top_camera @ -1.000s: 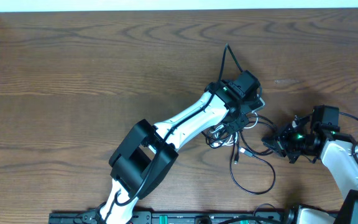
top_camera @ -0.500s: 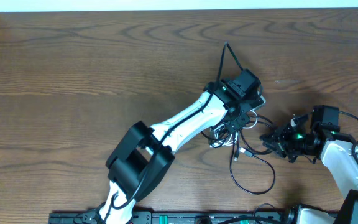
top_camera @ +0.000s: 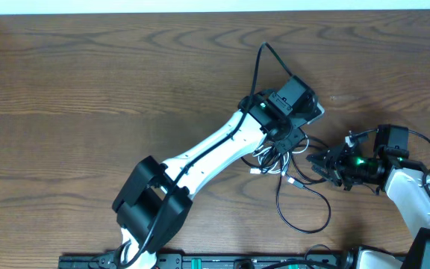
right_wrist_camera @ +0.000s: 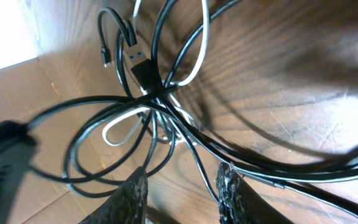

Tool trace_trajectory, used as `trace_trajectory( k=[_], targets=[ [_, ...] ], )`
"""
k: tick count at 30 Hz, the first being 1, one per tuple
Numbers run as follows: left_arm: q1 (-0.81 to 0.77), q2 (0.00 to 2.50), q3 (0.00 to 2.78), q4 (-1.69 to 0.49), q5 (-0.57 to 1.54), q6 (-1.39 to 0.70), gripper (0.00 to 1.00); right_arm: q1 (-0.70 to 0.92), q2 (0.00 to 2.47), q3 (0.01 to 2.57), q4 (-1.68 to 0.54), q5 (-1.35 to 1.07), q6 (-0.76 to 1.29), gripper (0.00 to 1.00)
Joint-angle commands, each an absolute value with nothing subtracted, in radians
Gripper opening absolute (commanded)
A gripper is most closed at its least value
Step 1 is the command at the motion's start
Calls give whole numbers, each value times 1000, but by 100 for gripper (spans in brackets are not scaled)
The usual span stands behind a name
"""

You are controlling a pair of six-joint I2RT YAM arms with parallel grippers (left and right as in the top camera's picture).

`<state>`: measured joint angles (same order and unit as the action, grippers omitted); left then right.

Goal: Untangle cables

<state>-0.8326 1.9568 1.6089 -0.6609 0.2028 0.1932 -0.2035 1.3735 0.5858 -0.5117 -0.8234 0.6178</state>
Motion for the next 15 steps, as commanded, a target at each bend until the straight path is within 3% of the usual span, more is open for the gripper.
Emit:
trace_trajectory(
  k=[1,15],
  targets=[
    [-834,1873,1613,-630,163,134,8,-208,1375,580,-504,-849,642,34],
    [-834,1848,1612,-620,119,-91,7,-208,1375,580,-228,-960,805,34]
  ],
)
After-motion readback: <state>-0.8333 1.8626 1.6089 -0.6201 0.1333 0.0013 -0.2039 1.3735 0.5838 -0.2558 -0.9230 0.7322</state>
